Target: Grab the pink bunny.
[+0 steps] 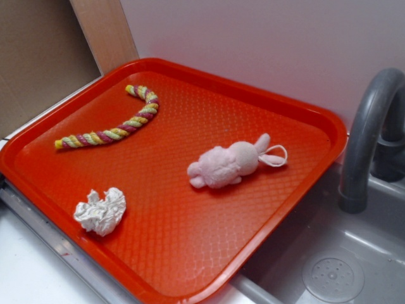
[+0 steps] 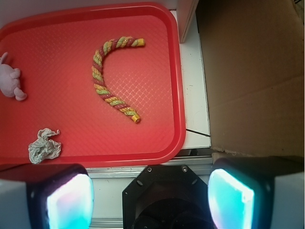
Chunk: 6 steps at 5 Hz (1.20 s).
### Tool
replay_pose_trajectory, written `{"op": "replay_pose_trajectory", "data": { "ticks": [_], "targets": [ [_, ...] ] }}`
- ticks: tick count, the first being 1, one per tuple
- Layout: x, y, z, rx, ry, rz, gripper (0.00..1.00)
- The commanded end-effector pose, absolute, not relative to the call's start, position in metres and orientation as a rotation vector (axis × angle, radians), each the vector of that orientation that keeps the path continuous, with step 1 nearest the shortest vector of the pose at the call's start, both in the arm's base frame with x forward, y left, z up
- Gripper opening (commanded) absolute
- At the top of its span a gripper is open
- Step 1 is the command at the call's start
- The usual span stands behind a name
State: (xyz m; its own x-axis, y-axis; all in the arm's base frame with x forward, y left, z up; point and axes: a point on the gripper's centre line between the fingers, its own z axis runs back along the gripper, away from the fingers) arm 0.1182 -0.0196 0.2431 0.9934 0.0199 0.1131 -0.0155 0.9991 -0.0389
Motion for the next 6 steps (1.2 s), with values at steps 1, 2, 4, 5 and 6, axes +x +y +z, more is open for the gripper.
{"op": "replay_pose_trajectory", "data": {
  "ticks": [1,2,4,5,6],
  "targets": [
    [0.118,-0.02,0.243,-0.038,-0.114,0.018,1.0],
    [0.15,-0.066,0.238,-0.058,-0.193,-0.138,1.0],
    [0.173,-0.158,0.233,-0.099,-0.314,-0.377,1.0],
    [0.189,-0.209,0.225,-0.112,-0.376,-0.468,1.0],
    [0.194,-0.252,0.198,-0.128,-0.346,-0.516,1.0]
  ]
}}
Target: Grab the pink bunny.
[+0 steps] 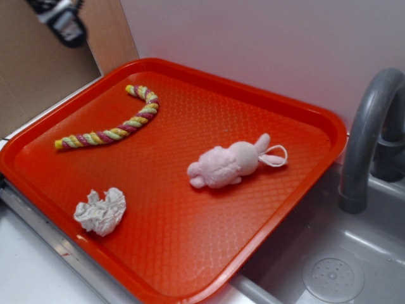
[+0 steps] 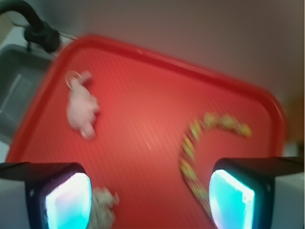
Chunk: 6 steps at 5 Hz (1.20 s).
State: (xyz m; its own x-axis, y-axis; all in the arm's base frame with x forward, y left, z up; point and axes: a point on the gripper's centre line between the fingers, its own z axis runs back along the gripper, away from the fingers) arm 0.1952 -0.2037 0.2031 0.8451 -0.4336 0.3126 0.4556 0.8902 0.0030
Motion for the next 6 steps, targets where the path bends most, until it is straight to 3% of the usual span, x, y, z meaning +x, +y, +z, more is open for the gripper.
{"op": "replay_pose_trajectory", "data": {
  "ticks": [1,2,3,4,5,6],
  "targets": [
    [0.203,-0.27,0.159,-0.081,-0.27,-0.509,1.0],
    [0.212,-0.278,0.131,-0.06,-0.225,-0.49,1.0],
    [0.224,-0.288,0.099,-0.103,-0.193,-0.519,1.0],
    [0.22,-0.309,0.077,-0.193,-0.193,-0.599,1.0],
    [0.218,-0.324,0.065,-0.229,-0.169,-0.651,1.0],
    [0.216,-0.33,0.058,-0.207,-0.151,-0.679,1.0]
  ]
}}
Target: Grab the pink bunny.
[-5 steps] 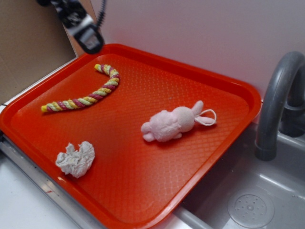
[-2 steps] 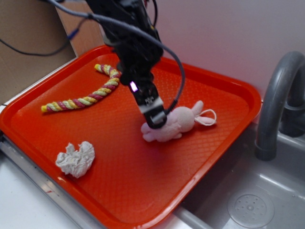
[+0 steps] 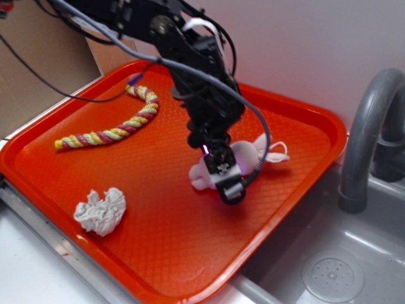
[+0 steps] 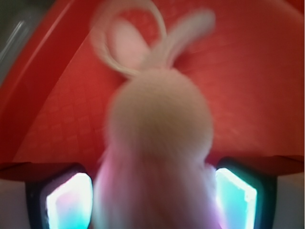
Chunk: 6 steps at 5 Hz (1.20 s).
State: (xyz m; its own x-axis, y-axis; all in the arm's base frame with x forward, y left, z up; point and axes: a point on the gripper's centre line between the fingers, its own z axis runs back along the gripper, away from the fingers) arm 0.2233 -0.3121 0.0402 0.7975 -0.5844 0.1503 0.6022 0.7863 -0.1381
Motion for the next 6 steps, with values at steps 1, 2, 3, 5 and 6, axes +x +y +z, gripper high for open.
{"op": "replay_pose_trajectory", "data": {
  "ticks": [1,2,3,5,6],
  "targets": [
    [0.209,-0.33,0.056,-0.145,-0.13,-0.655,0.0],
    [0.208,-0.324,0.078,-0.091,-0.143,-0.655,0.0],
    [0.212,-0.304,0.126,-0.008,-0.236,-0.576,0.0],
    [0.203,-0.234,0.21,-0.11,-0.33,-0.444,0.0],
    [0.192,-0.2,0.238,-0.042,-0.349,-0.348,0.0]
  ]
}}
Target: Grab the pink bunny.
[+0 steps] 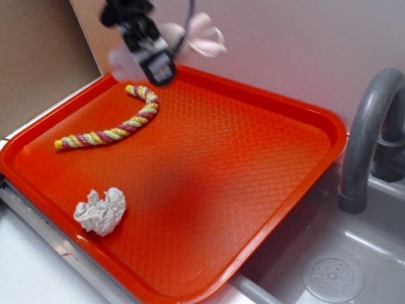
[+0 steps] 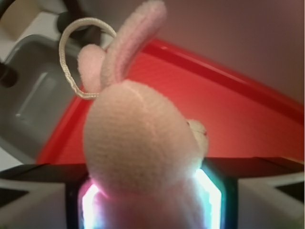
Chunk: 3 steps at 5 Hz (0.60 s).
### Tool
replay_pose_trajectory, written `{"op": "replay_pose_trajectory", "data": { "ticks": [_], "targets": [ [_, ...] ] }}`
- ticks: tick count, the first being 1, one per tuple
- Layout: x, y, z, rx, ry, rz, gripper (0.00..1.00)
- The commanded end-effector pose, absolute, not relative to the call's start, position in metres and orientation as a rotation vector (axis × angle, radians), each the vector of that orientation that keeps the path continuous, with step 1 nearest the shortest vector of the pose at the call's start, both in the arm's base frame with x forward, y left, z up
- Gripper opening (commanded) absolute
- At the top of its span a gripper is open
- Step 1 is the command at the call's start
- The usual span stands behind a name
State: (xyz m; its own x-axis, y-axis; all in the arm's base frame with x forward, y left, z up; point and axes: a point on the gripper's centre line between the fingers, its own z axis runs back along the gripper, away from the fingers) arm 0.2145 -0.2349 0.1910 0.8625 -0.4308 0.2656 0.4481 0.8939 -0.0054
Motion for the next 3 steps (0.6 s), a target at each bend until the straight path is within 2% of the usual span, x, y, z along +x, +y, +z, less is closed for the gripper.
{"op": "replay_pose_trajectory", "data": {
  "ticks": [1,2,3],
  "targets": [
    [0.182,-0.173,0.259,-0.007,-0.394,-0.257,0.0],
    [0.175,-0.154,0.267,-0.023,-0.401,-0.169,0.0],
    [0.173,-0.151,0.261,-0.09,-0.437,-0.17,0.0]
  ]
}}
